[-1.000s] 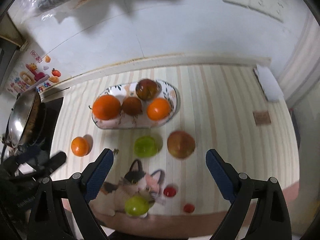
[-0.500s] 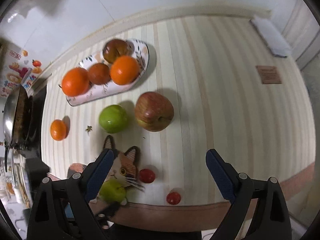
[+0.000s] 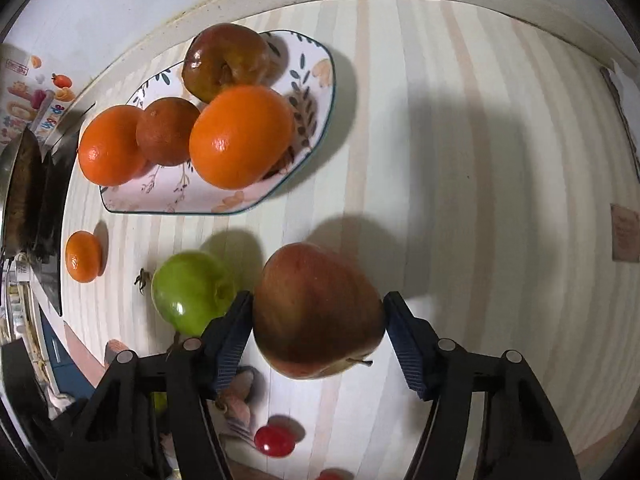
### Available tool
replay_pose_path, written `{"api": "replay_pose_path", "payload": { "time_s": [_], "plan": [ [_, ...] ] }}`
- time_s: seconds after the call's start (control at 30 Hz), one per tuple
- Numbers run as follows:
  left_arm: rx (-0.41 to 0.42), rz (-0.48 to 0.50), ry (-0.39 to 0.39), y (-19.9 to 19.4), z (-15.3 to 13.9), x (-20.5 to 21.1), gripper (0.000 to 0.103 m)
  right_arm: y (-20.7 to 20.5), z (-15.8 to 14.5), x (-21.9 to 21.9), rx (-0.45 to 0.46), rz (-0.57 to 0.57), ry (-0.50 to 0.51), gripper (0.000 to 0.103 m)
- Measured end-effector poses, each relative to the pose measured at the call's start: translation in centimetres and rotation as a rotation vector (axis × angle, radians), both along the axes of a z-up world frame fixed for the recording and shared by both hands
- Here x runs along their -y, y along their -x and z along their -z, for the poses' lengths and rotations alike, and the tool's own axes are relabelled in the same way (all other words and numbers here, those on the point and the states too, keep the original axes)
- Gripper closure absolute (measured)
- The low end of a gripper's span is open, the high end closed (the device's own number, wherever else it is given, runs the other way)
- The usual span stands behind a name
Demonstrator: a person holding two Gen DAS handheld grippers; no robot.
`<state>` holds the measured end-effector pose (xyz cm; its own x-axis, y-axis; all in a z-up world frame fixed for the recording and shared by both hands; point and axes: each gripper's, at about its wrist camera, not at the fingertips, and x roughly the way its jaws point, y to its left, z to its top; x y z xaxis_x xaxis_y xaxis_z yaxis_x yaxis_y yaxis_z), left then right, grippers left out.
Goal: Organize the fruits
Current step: 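Grasp a green apple with the left tool while the right tool grasps the red apple, then place the green apple on the plate with the left tool while the right tool places the red apple there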
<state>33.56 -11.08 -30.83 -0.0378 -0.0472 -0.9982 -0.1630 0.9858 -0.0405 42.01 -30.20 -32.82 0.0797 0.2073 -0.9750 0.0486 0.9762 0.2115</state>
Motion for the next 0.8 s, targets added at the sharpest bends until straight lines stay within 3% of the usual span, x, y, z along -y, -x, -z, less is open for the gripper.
{"api": "replay_pose_path", "payload": {
  "time_s": [0.13, 0.27, 0.6, 0.8],
  "plan": [
    [-0.009, -0.055, 0.034, -0.3, 0.1, -1.5, 0.043, 1.3, 0.2, -0.9, -0.050, -0.084, -0.008, 0.035],
    [-0.011, -0.048, 0.045, 0.1, 0.2, -1.6, 0.042, 4.7, 0.5, -1.8, -0.105, -0.171, -0.020, 0.035],
    [-0.010, -0.010, 0.023, 0.1, 0.4, -1.4, 0.042, 5.9, 1.2, -2.1, -0.109, -0.147, -0.025, 0.035],
    [-0.005, 0.004, 0.053, -1.3, -0.1, 0.3, 0.043, 6.2, 0.8, -2.7, -0.084, -0.151, -0.019, 0.036]
  ]
}}
